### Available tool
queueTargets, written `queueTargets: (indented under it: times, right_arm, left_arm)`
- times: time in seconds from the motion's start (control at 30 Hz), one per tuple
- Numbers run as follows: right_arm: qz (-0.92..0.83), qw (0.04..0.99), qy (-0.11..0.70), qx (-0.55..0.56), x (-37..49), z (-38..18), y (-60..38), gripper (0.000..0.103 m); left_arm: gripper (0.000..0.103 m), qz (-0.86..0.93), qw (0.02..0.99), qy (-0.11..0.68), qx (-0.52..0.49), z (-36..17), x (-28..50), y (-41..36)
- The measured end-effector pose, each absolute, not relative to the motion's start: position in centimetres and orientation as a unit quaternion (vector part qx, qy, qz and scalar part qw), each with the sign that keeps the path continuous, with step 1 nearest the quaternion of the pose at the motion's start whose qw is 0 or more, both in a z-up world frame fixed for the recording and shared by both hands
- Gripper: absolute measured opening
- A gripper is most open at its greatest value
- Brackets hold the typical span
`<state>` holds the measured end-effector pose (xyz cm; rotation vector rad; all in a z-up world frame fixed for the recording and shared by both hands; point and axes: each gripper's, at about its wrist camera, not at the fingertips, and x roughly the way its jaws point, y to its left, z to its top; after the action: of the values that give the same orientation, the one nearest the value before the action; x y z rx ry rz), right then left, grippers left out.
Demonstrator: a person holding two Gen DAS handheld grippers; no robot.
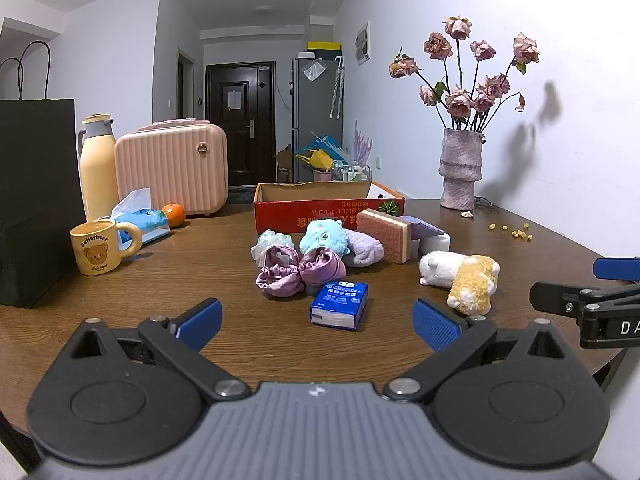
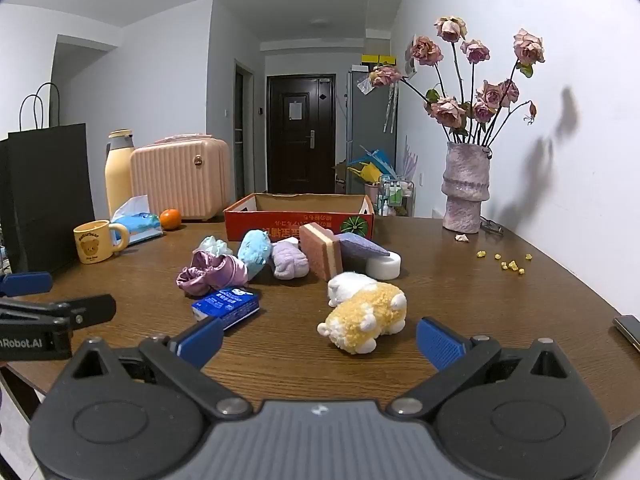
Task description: Organize soft objects
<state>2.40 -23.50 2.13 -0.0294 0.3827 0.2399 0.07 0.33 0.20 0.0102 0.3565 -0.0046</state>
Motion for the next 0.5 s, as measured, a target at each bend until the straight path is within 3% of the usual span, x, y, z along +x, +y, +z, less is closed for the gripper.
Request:
queueTargets:
  times: [0.5]
  right_arm:
    - [0.118,0.975,0.189,-0.015,2.36,2.10,-23.48,0.103]
  left_arm:
    - [0.103,-0.002,0.984,0.176,0.005,0.19,0.06,0.31]
